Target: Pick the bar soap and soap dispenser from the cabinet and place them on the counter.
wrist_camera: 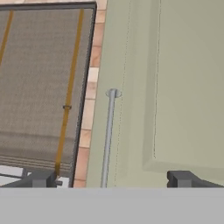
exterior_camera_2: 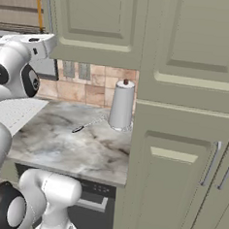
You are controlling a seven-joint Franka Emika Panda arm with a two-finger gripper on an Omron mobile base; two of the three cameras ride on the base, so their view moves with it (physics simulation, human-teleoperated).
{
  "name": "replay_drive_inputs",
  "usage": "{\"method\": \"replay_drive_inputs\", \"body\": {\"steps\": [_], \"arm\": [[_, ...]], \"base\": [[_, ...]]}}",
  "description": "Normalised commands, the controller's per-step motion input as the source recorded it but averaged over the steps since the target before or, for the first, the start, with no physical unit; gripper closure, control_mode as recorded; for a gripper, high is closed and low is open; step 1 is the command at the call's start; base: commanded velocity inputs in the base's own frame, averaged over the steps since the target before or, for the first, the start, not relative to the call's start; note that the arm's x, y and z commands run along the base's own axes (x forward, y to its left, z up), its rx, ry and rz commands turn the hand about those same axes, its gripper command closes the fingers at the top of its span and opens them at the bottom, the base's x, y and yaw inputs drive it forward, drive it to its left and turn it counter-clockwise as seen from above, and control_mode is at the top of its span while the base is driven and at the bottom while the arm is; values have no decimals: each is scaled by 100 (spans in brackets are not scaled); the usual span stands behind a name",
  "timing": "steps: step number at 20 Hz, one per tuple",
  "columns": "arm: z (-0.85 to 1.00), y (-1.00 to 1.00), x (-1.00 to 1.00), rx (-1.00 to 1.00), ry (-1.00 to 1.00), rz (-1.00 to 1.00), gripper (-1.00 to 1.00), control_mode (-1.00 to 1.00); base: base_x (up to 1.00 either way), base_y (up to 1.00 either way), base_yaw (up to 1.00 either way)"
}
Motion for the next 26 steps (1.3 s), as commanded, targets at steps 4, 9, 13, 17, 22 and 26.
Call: {"method": "replay_drive_inputs", "body": {"steps": [4, 9, 13, 17, 22, 26], "arm": [[0, 5, 24, 0, 0, 0, -100, -100], [0, 9, 26, 0, 0, 0, -100, -100], [0, 8, 26, 0, 0, 0, -100, -100], [0, 7, 25, 0, 0, 0, -100, -100], [0, 8, 26, 0, 0, 0, -100, -100], [-1, 8, 26, 0, 0, 0, -100, -100]], "base": [[0, 0, 0], [0, 0, 0], [0, 0, 0], [0, 0, 0], [0, 0, 0], [0, 0, 0]]}}
